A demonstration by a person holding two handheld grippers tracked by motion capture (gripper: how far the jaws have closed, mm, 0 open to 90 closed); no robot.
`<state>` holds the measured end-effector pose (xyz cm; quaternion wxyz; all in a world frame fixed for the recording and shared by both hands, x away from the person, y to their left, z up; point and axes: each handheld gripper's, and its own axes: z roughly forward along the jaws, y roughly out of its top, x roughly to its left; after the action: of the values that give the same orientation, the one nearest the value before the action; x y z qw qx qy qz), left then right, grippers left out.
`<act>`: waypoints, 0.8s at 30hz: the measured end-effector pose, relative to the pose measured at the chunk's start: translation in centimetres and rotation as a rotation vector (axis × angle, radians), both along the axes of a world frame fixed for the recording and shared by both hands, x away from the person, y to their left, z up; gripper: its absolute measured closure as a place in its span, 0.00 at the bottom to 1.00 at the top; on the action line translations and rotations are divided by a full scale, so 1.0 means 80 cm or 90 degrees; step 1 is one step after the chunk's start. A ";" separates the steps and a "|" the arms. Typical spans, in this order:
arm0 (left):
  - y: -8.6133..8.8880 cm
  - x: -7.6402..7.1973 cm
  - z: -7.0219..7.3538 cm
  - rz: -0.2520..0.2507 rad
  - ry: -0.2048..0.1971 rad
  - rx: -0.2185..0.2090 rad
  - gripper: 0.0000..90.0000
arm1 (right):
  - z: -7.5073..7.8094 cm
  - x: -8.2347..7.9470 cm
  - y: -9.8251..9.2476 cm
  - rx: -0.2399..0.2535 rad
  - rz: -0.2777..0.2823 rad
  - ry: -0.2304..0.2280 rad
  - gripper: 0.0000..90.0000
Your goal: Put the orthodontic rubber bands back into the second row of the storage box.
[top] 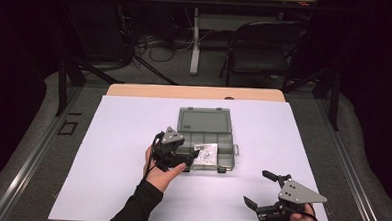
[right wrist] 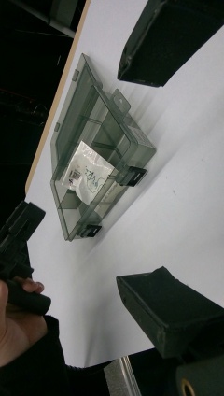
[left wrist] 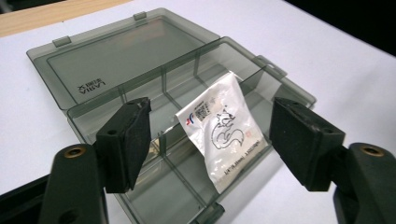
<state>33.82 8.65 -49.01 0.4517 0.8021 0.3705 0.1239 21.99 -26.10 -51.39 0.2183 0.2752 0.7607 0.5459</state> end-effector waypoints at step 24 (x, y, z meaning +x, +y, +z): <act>0.066 -0.029 0.013 -0.011 -0.026 -0.041 0.31 | -0.002 0.001 -0.001 0.008 -0.008 0.000 0.03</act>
<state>31.52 13.97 -47.98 0.4855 0.7876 0.3584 0.1244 22.05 -26.18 -51.53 0.2201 0.2810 0.7556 0.5492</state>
